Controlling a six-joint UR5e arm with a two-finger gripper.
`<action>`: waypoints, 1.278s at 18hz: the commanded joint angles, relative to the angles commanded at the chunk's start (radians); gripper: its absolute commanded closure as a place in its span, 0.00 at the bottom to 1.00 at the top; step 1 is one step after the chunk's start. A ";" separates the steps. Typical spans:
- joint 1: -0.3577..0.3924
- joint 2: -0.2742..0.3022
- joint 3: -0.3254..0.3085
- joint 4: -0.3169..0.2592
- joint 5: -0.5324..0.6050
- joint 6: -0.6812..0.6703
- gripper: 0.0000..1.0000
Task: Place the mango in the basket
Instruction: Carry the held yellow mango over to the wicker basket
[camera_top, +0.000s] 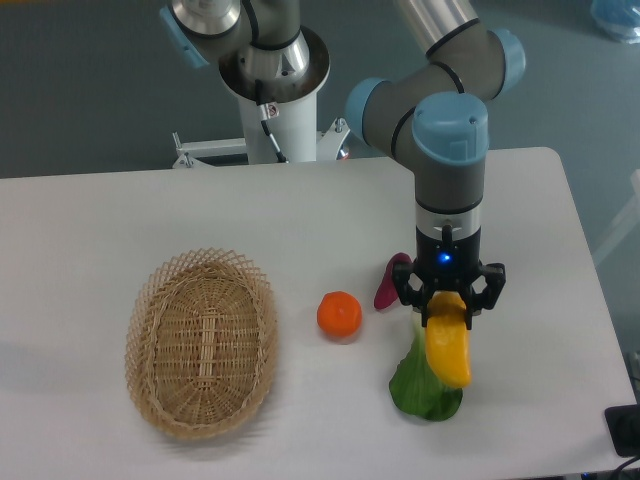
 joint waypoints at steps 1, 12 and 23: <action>0.000 0.000 0.000 0.000 0.000 0.000 0.43; -0.032 0.008 -0.018 -0.006 0.012 -0.044 0.43; -0.250 0.113 -0.161 -0.008 0.017 -0.261 0.43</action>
